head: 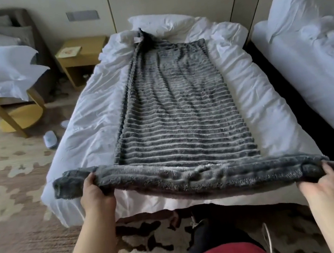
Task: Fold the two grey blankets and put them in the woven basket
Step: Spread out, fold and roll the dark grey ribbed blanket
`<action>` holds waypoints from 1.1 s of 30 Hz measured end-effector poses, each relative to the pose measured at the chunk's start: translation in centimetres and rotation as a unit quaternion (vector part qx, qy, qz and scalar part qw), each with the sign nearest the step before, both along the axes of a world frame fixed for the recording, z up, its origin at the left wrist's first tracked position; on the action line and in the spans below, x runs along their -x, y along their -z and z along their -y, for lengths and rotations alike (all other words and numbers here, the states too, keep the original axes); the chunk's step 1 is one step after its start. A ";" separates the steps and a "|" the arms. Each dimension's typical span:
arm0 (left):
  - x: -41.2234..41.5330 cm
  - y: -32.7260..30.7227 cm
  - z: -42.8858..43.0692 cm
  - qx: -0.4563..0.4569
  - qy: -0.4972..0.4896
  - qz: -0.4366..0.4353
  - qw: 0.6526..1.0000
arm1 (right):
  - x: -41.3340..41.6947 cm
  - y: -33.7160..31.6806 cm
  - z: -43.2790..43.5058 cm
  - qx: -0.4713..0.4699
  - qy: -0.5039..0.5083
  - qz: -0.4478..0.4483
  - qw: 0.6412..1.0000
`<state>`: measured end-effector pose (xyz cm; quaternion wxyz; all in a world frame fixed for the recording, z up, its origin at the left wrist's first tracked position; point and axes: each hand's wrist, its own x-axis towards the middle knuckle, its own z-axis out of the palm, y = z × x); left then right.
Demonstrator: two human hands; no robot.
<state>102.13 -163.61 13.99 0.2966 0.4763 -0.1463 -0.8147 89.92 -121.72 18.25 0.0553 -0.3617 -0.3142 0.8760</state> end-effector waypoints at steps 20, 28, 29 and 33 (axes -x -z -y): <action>32.5 13.2 9.2 0.348 0.436 0.336 0.758 | 36.1 15.8 9.2 -0.324 -0.251 0.174 0.895; 30.2 21.3 6.2 0.382 0.597 0.534 0.461 | 34.6 25.4 9.3 -0.604 -0.585 0.200 0.502; 30.0 21.0 6.2 0.395 0.571 0.531 0.486 | 34.5 25.5 9.2 -0.605 -0.587 0.193 0.502; 27.6 19.3 6.9 0.421 0.438 0.557 0.567 | 33.8 24.2 8.6 -0.611 -0.539 0.155 0.558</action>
